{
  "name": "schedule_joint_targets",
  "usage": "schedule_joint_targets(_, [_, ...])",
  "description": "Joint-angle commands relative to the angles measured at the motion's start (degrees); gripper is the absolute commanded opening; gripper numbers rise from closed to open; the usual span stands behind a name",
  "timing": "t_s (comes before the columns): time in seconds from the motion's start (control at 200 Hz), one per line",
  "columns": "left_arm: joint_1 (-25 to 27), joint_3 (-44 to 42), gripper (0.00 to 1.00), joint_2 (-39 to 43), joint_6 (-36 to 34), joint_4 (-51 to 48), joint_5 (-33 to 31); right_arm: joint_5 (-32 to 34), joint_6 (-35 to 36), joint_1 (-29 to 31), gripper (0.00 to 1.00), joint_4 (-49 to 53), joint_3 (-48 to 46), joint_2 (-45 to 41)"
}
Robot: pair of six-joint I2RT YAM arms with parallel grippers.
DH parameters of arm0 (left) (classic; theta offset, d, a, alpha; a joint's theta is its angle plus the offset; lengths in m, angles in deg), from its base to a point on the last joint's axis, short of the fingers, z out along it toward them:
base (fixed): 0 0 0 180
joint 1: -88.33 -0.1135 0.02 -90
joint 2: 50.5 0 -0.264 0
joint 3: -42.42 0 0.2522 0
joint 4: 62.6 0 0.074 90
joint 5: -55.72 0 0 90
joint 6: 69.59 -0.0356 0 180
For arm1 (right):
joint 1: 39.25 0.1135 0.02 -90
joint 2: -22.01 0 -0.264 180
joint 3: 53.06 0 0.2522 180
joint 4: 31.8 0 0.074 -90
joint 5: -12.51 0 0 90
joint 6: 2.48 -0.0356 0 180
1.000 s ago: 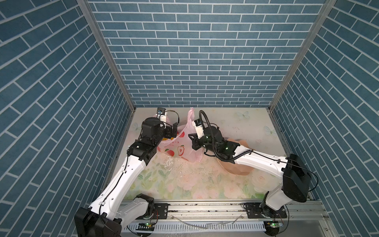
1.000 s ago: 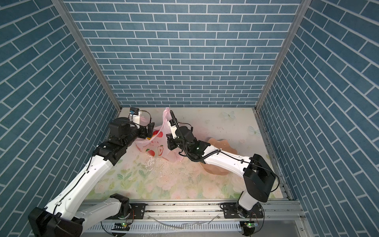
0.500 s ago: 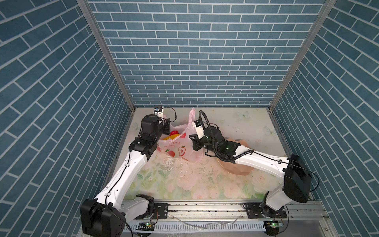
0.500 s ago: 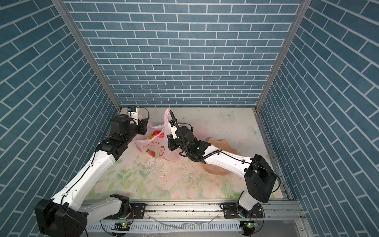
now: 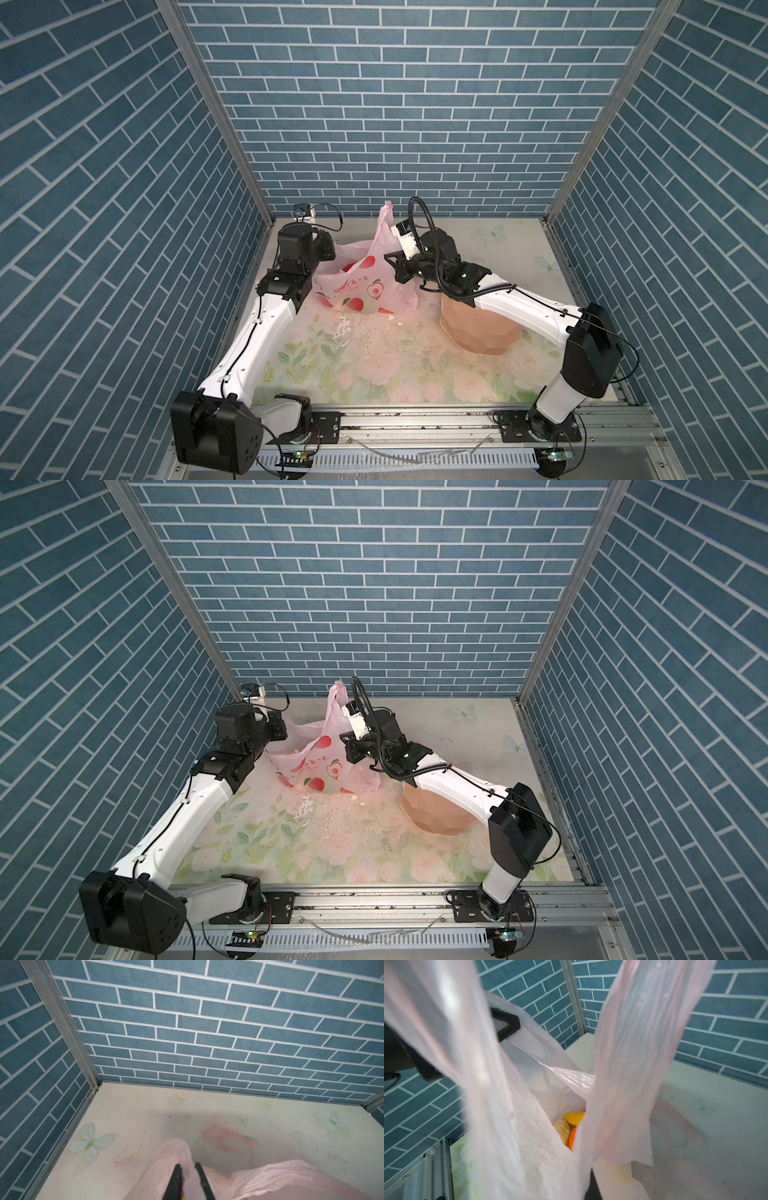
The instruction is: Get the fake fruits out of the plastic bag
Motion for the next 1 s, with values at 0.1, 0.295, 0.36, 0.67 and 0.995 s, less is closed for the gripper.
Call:
schedule_joint_targets(0.1, [-1.19, 10.32, 0.12, -6.62, 3.83, -1.65, -0.09, -11.23, 7.81, -5.13, 0.0, 3.31, 12.18, 6.48])
schedule_joint_targets(0.295, [-1.85, 16.46, 0.11, -10.56, 5.95, -3.69, 0.54, -17.62, 9.6, -8.84, 0.0, 3.01, 15.73, 10.24])
schedule_joint_targets(0.36, [-1.85, 15.4, 0.11, -9.49, 6.67, -3.92, 0.89, -18.97, 9.64, -8.99, 0.0, 2.77, 13.43, 9.53])
schedule_joint_targets(0.67, [-1.46, -0.81, 0.07, 3.54, 13.48, -5.53, 7.34, -20.14, 3.6, -8.53, 0.09, -3.55, -10.59, -1.03])
schedule_joint_targets(0.995, [8.28, -14.82, 0.05, 21.64, 18.89, -12.48, 3.7, -13.3, 0.93, -2.92, 0.44, 0.99, -24.75, -13.08])
